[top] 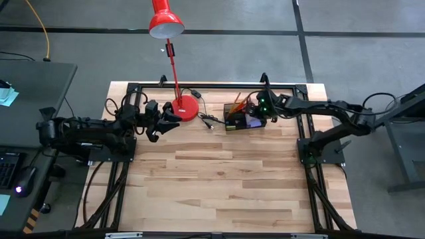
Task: Pick and place office supplies into organizer
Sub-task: Put the pink sticky notes into the black desk organizer
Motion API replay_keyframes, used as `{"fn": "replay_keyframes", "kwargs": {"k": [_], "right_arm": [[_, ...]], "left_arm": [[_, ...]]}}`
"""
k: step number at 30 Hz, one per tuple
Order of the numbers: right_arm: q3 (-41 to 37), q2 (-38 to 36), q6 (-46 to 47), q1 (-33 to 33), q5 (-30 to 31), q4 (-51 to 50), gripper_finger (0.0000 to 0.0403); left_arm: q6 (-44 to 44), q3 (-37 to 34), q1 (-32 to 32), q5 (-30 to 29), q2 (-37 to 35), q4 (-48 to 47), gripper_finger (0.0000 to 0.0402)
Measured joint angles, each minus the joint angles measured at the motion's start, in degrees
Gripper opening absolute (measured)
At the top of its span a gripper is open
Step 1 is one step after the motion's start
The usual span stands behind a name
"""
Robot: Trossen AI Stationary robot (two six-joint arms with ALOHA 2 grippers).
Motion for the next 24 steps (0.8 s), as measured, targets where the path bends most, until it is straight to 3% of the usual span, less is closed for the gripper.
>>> {"fn": "replay_keyframes", "kwargs": {"k": [12, 16, 24], "right_arm": [[0.04, 0.84, 0.31, 0.0, 0.67, -1.31, 0.002], [0.02, 0.9, 0.22, 0.0, 0.24, -5.09, 0.0063], [0.67, 0.88, 0.12, 0.0, -0.14, -6.44, 0.019]], "left_arm": [[-0.06, 0.0, 0.0, 0.28, 0.0, -0.04, 0.0134], [-0.32, 0.0, 0.0, 0.3, 0.0, -0.04, 0.0134], [-0.61, 0.0, 0.0, 1.01, 0.0, -0.06, 0.0134]]}}
